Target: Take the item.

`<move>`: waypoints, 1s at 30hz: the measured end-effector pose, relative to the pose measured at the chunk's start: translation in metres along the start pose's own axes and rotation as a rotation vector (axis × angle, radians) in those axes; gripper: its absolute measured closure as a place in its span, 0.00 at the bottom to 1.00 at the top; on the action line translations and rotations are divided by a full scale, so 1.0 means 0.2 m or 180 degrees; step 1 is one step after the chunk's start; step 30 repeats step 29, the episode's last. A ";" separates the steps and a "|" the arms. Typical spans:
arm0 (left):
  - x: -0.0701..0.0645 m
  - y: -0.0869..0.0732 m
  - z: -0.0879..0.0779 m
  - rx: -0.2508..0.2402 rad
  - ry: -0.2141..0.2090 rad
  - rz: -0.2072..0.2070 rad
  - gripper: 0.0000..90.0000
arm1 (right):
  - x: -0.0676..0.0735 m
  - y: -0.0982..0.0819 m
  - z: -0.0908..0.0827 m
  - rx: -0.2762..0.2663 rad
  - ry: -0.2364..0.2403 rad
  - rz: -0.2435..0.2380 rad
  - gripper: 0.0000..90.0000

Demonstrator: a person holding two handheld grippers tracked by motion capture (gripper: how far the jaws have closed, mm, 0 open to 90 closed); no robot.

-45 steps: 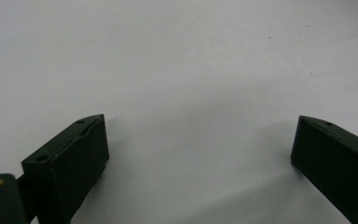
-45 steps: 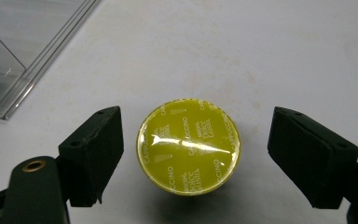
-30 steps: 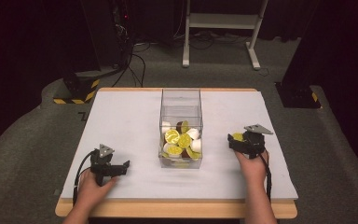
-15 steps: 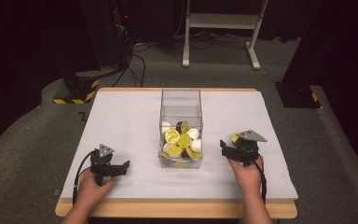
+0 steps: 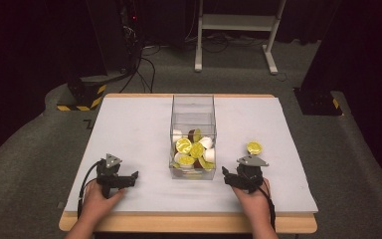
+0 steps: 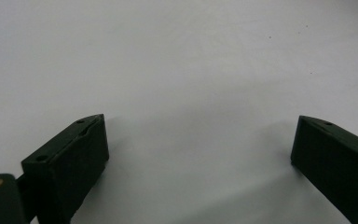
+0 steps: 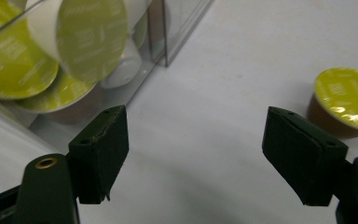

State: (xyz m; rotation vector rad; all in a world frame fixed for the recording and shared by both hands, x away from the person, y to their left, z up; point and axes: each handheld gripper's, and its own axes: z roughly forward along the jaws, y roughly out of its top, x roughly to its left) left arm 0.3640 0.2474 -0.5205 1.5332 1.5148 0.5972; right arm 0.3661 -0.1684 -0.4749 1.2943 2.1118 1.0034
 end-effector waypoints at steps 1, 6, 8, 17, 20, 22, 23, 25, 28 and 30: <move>0.00 0.00 0.00 0.0002 0.0000 0.0003 0.05 | 0.01 -0.01 0.01 0.0021 0.0011 -0.0020 0.26; 0.00 0.00 0.00 0.0002 0.0001 0.0006 0.05 | 0.04 -0.05 0.08 0.0173 0.0084 -0.0064 0.26; 0.00 0.00 0.00 0.0000 0.0000 0.0000 0.05 | 0.05 -0.07 0.12 0.0308 0.0111 -0.0106 0.27; 0.00 0.00 0.00 0.0001 0.0001 0.0006 0.05 | 0.06 -0.07 0.14 0.0322 0.0082 -0.0123 0.28; 0.00 0.00 0.00 0.0006 0.0000 0.0024 0.05 | 0.06 -0.07 0.14 0.0340 0.0093 -0.0117 0.27; 0.00 0.00 0.00 0.0005 0.0001 0.0024 0.05 | 0.06 -0.06 0.15 0.0357 0.0129 -0.0125 0.27; 0.00 0.00 0.00 0.0004 0.0001 0.0023 0.05 | 0.05 -0.06 0.15 0.0360 0.0135 -0.0133 0.27; 0.00 0.00 0.00 0.0004 0.0002 0.0024 0.05 | 0.05 -0.06 0.15 0.0356 0.0152 -0.0147 0.26; 0.00 0.00 0.00 0.0003 0.0004 0.0023 0.05 | 0.05 -0.06 0.15 0.0363 0.0160 -0.0148 0.26; 0.00 0.00 0.00 0.0006 0.0002 0.0024 0.05 | 0.05 -0.06 0.15 0.0366 0.0163 -0.0146 0.26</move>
